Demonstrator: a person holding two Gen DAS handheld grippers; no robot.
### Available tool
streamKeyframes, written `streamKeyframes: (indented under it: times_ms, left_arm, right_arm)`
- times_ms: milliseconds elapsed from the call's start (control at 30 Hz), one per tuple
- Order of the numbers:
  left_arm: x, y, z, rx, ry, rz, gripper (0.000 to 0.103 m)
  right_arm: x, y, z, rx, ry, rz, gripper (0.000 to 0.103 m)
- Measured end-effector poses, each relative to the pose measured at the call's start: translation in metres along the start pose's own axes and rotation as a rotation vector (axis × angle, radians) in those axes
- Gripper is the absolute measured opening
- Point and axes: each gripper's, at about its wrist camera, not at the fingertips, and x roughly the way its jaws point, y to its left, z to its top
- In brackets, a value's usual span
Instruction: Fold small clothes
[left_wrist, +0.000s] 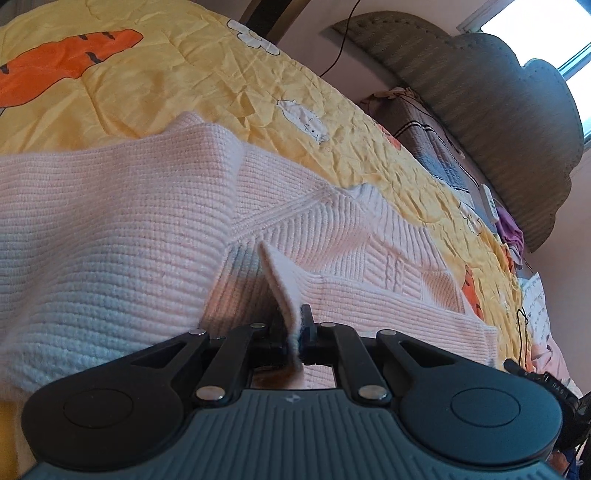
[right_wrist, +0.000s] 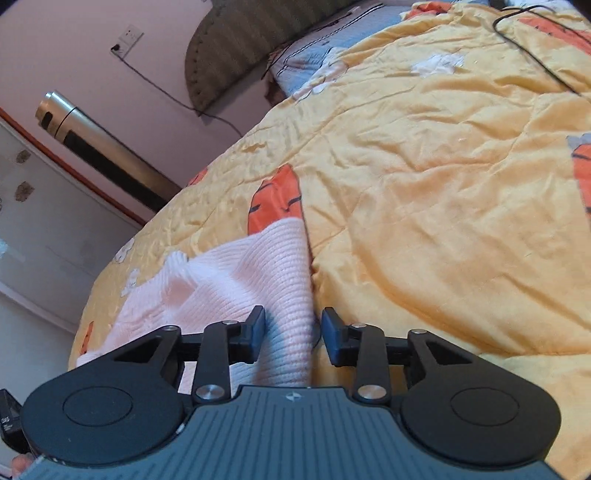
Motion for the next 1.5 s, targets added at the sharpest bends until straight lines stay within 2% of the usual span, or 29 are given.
streamKeyframes:
  times_ms: [67, 133, 233, 300, 367, 400, 467, 567, 633, 733, 800, 833, 900, 967, 1067, 1133, 1200, 1267, 1300, 1400, 1500]
  left_arm:
    - [-0.015, 0.001, 0.002, 0.006, -0.005, 0.009, 0.010]
    - [-0.034, 0.005, 0.003, 0.001, -0.044, 0.006, 0.010]
    - [-0.058, 0.005, 0.004, -0.006, -0.128, 0.018, 0.014]
    - [-0.064, -0.003, 0.004, 0.001, -0.153, -0.036, 0.026]
    - [-0.058, -0.013, 0.001, 0.009, -0.143, -0.110, 0.062]
    - [-0.051, -0.020, -0.001, 0.020, -0.142, -0.132, 0.068]
    - [-0.030, -0.031, -0.007, 0.047, -0.118, -0.118, 0.071]
    - [0.005, -0.029, -0.015, 0.043, -0.052, -0.058, 0.070]
    - [0.010, -0.026, -0.027, 0.082, -0.112, -0.069, 0.070]
    - [0.010, -0.032, -0.040, 0.155, -0.163, -0.039, 0.070]
    - [0.010, -0.038, -0.046, 0.224, -0.179, -0.016, 0.070]
    - [0.006, -0.037, -0.046, 0.215, -0.179, -0.025, 0.070]
    - [-0.012, -0.024, -0.043, 0.110, -0.170, -0.090, 0.070]
    - [-0.043, 0.001, -0.046, -0.033, -0.200, -0.184, 0.071]
    - [-0.101, 0.059, -0.062, -0.255, -0.354, -0.233, 0.075]
    - [-0.137, 0.100, -0.073, -0.397, -0.461, -0.205, 0.075]
    - [-0.171, 0.143, -0.083, -0.534, -0.578, -0.114, 0.076]
    - [-0.194, 0.175, -0.089, -0.632, -0.660, -0.044, 0.075]
    - [-0.200, 0.188, -0.090, -0.684, -0.674, -0.013, 0.076]
    - [-0.200, 0.213, -0.088, -0.794, -0.630, -0.029, 0.076]
    - [-0.192, 0.210, -0.086, -0.800, -0.609, -0.011, 0.076]
  right_arm:
    - [-0.017, 0.003, 0.003, 0.023, -0.063, 0.026, 0.045]
    - [-0.033, 0.012, 0.004, 0.007, -0.109, 0.073, 0.057]
    - [-0.037, 0.038, 0.002, -0.073, -0.103, 0.135, 0.070]
    - [-0.026, 0.056, 0.001, -0.122, -0.061, 0.148, 0.071]
    - [-0.010, 0.070, -0.005, -0.164, -0.011, 0.155, 0.071]
    - [0.000, 0.075, -0.008, -0.173, 0.014, 0.154, 0.071]
    - [0.020, 0.083, -0.016, -0.185, 0.058, 0.144, 0.071]
    - [0.036, 0.089, -0.032, -0.238, 0.085, 0.079, 0.072]
    - [0.038, 0.090, -0.042, -0.303, 0.060, 0.067, 0.074]
    - [0.036, 0.089, -0.052, -0.357, 0.046, 0.072, 0.075]
    - [0.038, 0.089, -0.056, -0.390, 0.034, 0.073, 0.074]
    - [0.038, 0.088, -0.057, -0.395, 0.024, 0.080, 0.076]
    - [0.038, 0.086, -0.060, -0.404, 0.000, 0.094, 0.078]
    - [0.038, 0.090, -0.068, -0.457, -0.025, 0.077, 0.078]
    - [0.040, 0.097, -0.074, -0.503, -0.036, 0.056, 0.083]
    - [0.042, 0.099, -0.076, -0.517, -0.033, 0.065, 0.092]
    - [0.045, 0.104, -0.079, -0.545, -0.027, 0.059, 0.096]
    - [0.046, 0.107, -0.080, -0.562, -0.023, 0.054, 0.098]
    - [0.046, 0.107, -0.081, -0.563, -0.023, 0.055, 0.099]
    - [0.044, 0.104, -0.079, -0.541, -0.027, 0.075, 0.099]
    - [0.042, 0.098, -0.076, -0.502, -0.032, 0.108, 0.099]
